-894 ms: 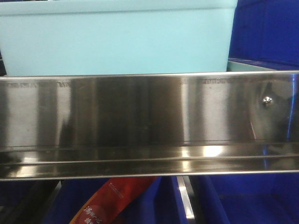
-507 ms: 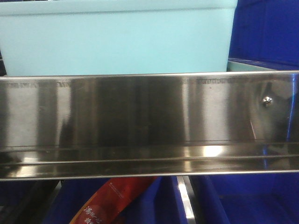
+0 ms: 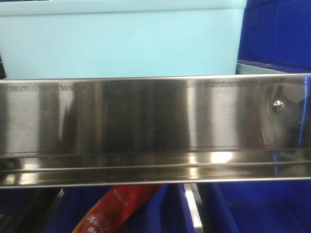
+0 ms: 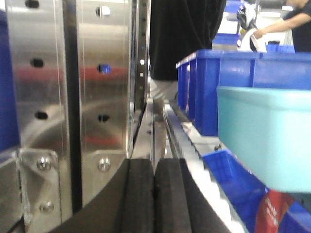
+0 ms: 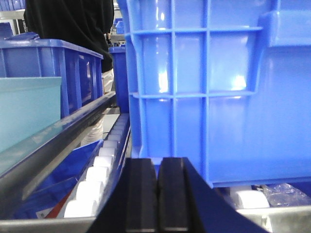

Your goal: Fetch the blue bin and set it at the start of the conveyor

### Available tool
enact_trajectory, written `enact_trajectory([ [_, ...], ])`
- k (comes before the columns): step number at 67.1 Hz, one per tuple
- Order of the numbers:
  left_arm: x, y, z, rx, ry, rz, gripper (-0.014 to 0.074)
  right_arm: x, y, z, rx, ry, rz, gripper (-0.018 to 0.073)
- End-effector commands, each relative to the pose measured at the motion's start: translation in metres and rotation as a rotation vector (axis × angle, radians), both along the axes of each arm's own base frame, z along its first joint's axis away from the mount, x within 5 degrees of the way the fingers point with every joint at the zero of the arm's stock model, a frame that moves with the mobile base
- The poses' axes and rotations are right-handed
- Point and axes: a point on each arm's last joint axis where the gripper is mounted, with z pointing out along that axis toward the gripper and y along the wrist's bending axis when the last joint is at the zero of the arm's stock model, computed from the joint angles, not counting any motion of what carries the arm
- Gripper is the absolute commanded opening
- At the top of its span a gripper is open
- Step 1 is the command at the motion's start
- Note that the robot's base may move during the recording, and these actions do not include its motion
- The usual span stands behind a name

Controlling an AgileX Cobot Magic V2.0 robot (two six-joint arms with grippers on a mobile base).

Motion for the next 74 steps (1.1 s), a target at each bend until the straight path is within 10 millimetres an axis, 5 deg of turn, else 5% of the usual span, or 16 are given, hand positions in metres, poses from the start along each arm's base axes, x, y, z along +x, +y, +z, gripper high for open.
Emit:
enact_trajectory([
  [1, -0.002, 0.0, 0.008, -0.006, -0.078, -0.008, -0.0111, -0.001, 0.0, 0.006, -0.01, -0.07, -0.003, -0.0162],
  [10, -0.004, -0.001, 0.021, 0.004, -0.131, -0.008, -0.0111, -0.003, 0.0, 0.018, 0.013, -0.104, 0.001, -0.0162],
  [26, -0.024, -0.001, 0.091, 0.005, -0.066, -0.004, -0.004, -0.036, 0.008, 0.104, 0.012, -0.019, 0.046, -0.014],
  [33, -0.024, -0.001, 0.117, 0.002, -0.018, -0.002, 0.012, -0.037, 0.008, 0.134, 0.009, -0.036, 0.049, 0.0013],
  [42, -0.004, 0.0, 0.14, -0.001, 0.038, -0.002, 0.042, -0.022, 0.006, 0.151, 0.015, 0.008, 0.049, 0.0353],
  [51, 0.015, -0.002, 0.15, -0.012, 0.042, -0.043, 0.0524, -0.003, 0.004, 0.151, 0.014, 0.057, 0.045, 0.0579],
  [74, 0.06, -0.026, 0.184, 0.018, 0.23, -0.253, 0.0529, 0.037, 0.02, 0.187, -0.101, 0.162, 0.268, 0.0559],
])
